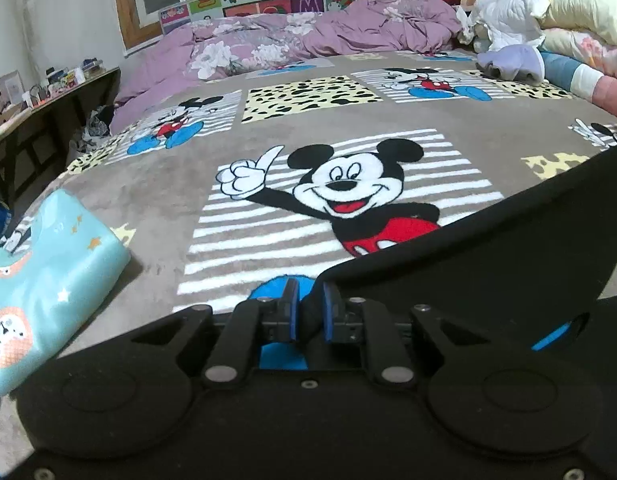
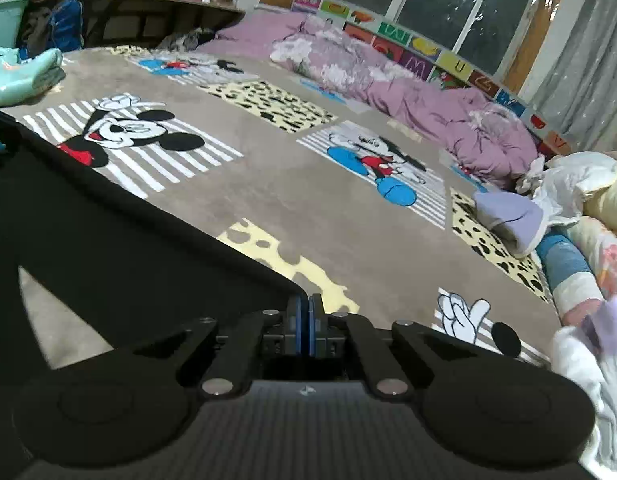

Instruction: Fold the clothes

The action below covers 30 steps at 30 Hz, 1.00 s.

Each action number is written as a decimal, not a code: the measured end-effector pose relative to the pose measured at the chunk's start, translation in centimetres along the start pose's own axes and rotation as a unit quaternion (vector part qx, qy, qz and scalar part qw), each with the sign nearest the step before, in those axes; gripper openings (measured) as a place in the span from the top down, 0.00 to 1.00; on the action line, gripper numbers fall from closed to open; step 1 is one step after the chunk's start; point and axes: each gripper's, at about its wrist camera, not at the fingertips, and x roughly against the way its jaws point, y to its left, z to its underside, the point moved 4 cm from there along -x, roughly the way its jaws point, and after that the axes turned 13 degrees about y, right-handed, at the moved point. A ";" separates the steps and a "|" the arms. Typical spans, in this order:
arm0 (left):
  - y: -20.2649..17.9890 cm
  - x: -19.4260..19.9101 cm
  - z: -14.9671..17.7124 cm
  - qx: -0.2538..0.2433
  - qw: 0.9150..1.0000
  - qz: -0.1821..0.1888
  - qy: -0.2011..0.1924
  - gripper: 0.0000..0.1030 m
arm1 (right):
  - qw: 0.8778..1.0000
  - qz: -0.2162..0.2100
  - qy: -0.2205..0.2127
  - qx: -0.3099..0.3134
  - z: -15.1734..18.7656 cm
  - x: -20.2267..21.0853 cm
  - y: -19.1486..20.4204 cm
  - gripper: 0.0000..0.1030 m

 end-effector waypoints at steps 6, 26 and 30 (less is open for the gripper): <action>0.6 -0.3 0.6 0.018 1.000 0.012 0.003 0.89 | 1.000 0.002 0.021 0.018 -2.5 -2.2 -0.4 0.96; 4.6 2.3 2.1 0.105 0.991 0.081 -0.019 0.55 | 0.998 -0.010 0.052 -0.033 -4.5 -4.0 0.4 0.70; 3.1 2.1 2.1 0.071 0.992 0.105 -0.019 0.66 | 0.994 -0.101 0.024 0.033 -4.8 -0.8 6.6 0.71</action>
